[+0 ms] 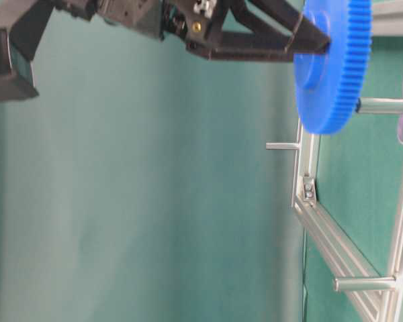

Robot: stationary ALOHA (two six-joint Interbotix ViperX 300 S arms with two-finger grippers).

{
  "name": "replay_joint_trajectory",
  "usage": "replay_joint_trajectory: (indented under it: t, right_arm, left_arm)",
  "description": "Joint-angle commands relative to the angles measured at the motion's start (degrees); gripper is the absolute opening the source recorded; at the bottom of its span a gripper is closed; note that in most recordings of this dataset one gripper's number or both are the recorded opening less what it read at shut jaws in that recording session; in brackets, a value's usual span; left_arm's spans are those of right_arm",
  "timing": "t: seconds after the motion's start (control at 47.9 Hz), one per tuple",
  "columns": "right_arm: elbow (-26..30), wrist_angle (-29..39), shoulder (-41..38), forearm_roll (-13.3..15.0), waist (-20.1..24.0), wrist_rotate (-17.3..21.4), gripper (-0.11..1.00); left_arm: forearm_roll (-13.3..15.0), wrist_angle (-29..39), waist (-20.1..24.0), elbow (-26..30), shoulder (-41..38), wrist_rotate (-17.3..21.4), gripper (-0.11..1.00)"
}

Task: Find the location of the shaft and insert the gear.
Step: 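Carry the upright gear left toward the frame's shaft with the right gripper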

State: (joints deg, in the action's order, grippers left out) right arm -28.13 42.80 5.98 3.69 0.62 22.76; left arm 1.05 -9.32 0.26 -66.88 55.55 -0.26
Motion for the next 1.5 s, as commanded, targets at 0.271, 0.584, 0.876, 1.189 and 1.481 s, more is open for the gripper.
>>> replay_joint_trajectory:
  t: [0.271,0.584,0.876,1.189,1.481]
  right_arm:
    - [4.0,0.2,-1.9,2.7,0.0,0.2,0.69]
    - [4.0,-0.5,-4.0,3.3,-0.3,0.2,0.69]
    - [4.1,-1.3,-4.3,3.3,-0.4,0.2,0.69]
    - [5.2,-1.8,-5.1,3.0,0.9,0.4,0.69]
    - [5.7,-3.0,-5.9,2.9,2.8,0.4,0.69]
  left_arm:
    - [0.1,0.0,0.2,1.8,-0.3,-0.1,0.01]
    - [0.1,0.1,0.2,1.7,-0.3,-0.1,0.01]
    - [0.2,0.1,0.2,1.8,-0.3,-0.1,0.01]
    - [0.2,0.2,0.2,1.8,-0.4,0.0,0.01]
    - [0.2,0.1,0.2,1.8,-0.3,0.0,0.01]
